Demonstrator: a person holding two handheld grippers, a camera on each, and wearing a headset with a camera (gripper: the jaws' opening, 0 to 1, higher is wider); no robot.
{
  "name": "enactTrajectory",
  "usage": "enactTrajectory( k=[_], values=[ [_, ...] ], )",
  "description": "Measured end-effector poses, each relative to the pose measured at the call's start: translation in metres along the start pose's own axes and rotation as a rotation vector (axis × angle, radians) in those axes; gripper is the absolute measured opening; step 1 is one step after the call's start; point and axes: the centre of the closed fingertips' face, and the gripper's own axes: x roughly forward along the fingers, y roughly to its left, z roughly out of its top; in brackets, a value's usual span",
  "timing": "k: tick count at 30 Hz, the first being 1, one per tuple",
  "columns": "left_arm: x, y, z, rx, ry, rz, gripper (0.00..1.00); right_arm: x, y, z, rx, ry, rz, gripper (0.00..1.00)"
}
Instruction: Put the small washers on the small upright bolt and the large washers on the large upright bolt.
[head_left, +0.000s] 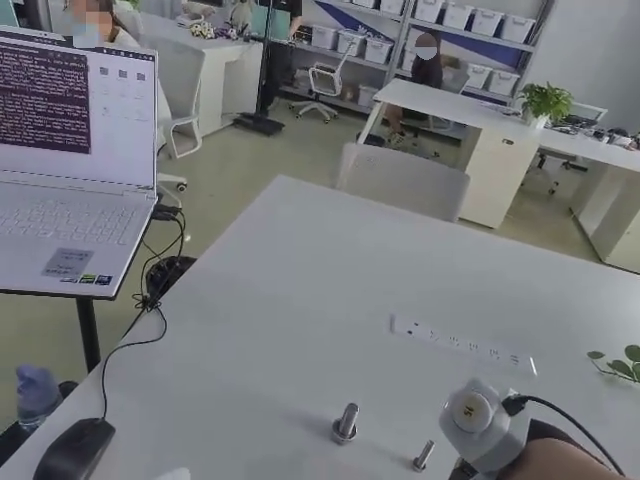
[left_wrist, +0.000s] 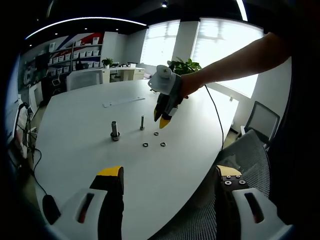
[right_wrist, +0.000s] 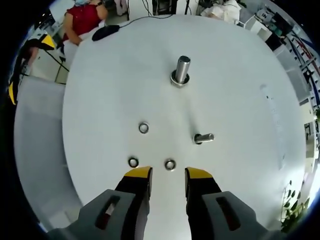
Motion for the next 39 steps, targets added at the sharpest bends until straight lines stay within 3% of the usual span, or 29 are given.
enactTrajectory(
  k=[12,14,17,35,39],
  values=[
    [0.003,0.013,-0.014,0.01,0.03,0.047,0.8,0.018,-0.006,-0.006,0.012,-0.003,0.01,0.28],
    [0.004,0.017,-0.019,0.034,0.058,0.065,0.8,0.022,-0.007,-0.006,0.012,-0.003,0.012,0.28],
    [0.003,0.02,-0.019,0.025,0.042,0.074,0.83,0.027,-0.005,-0.008,0.012,0.001,0.014,0.28],
    [0.01,0.019,-0.024,0.02,0.055,0.066,0.87,0.04,-0.006,-0.014,0.052,0.004,-0.002,0.26],
    [0.01,0.019,-0.024,0.014,0.051,0.072,0.89,0.041,-0.003,-0.014,0.071,0.0,0.02,0.22]
  ],
)
